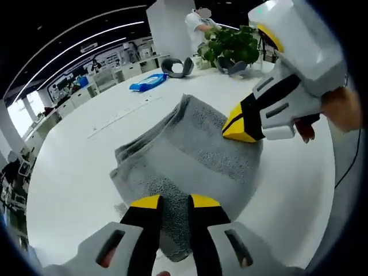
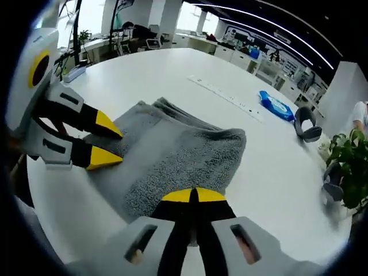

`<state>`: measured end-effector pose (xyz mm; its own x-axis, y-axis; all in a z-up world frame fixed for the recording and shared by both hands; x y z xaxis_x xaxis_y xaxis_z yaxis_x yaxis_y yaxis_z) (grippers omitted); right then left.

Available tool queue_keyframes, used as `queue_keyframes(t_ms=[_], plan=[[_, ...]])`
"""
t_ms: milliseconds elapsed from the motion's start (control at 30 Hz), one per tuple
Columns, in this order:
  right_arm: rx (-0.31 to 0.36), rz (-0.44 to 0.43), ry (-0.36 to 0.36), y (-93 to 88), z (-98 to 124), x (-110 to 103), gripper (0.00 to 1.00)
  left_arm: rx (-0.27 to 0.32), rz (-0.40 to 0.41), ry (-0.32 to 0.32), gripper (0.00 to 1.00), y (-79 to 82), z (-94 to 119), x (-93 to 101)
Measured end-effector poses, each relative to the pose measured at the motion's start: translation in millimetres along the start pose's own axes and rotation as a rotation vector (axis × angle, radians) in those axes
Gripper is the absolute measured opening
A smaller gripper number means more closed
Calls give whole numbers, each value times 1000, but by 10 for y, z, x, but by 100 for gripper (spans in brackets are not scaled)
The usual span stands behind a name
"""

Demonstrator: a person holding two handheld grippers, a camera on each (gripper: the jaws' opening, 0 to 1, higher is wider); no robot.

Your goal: Fold the towel on the table until its edges align and the towel forms a compact rectangular stack.

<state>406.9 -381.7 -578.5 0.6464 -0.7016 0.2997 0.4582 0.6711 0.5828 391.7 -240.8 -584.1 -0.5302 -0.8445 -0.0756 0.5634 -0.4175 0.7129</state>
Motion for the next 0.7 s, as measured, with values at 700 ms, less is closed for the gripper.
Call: queue_keyframes(t_ms=[700], plan=[[42,-183,-48,-116,145,363,0,116,-21,12,9,385,-20,132]])
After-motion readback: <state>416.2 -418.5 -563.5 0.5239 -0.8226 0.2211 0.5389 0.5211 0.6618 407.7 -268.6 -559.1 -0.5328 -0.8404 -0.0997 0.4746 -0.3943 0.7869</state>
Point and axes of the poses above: the point that each gripper's makers call its tool centre point, and the gripper's own axes: z roughly backward along the fingers, x roughly to its right, y roughly out of its top, the point moved 7 cm from there along z, roughly backward along the fingers, and after that the axes turned 8 degrees about z, right-handed, at the moved point
